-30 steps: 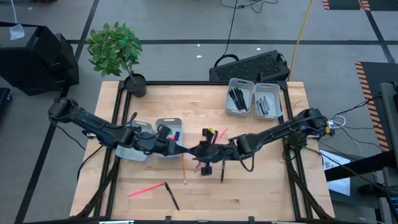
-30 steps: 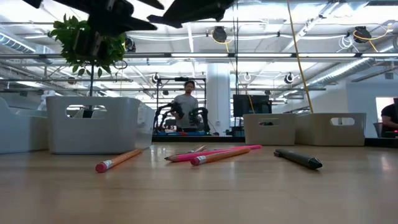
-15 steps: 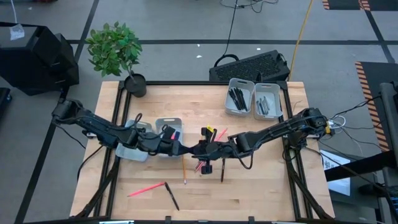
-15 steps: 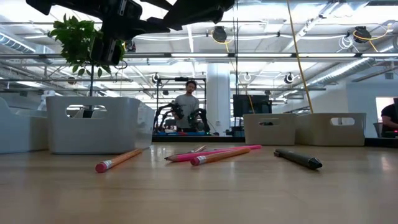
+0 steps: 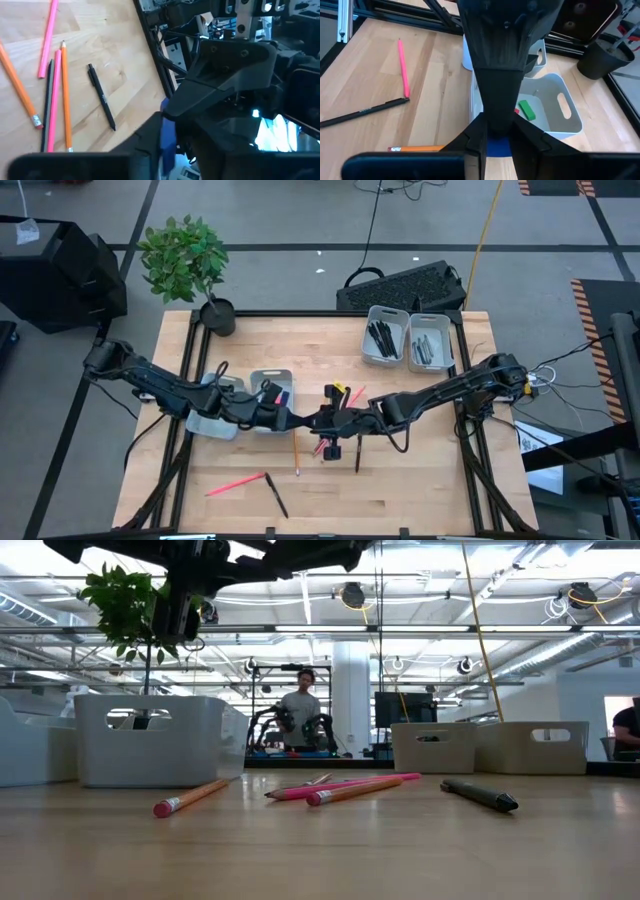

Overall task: Sort crayons/erasers/pens/pencils in bins
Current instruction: Put the blue eraser into the bottom right gray bin

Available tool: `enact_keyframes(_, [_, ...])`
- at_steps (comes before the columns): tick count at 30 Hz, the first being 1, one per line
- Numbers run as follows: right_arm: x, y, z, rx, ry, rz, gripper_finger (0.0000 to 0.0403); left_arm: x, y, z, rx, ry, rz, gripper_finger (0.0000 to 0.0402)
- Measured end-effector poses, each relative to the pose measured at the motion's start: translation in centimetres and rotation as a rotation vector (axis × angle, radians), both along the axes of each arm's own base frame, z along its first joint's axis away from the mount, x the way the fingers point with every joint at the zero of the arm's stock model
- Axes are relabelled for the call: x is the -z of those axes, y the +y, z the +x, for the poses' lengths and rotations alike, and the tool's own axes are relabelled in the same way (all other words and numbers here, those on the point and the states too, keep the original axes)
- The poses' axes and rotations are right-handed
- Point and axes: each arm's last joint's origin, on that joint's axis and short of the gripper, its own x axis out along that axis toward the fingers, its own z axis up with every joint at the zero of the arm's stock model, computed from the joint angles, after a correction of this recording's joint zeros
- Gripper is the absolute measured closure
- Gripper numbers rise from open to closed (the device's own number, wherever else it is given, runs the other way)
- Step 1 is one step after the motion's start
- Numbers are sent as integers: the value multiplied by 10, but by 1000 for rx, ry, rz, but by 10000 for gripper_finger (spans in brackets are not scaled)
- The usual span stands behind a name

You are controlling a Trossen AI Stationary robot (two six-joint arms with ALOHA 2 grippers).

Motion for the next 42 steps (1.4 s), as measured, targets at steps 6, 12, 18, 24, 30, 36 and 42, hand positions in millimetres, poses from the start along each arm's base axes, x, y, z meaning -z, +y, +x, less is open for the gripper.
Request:
enact_keyframes(6, [-1,1,-1,6,-3,13,326,1,0,0,5,5,21,384])
enact_keyframes(12, [-16,5,-10,-7,-35,68,264,-1,4,1,0,-9,43,382])
enact_keyframes(18, [-47,5,-41,-12,-31,121,197,1,11,-2,-16,44,104,384])
enact_keyframes(24, [-66,-5,-72,46,37,172,178,-8,28,-29,-47,472,265,384])
enact_keyframes(30, [-66,-10,-84,97,102,186,185,-5,50,-60,-124,919,301,384])
enact_keyframes(36, [-58,-10,-81,127,93,207,192,15,54,-49,-93,957,300,384])
enact_keyframes(42, [-39,-8,-81,168,102,271,192,41,47,-25,67,999,152,384])
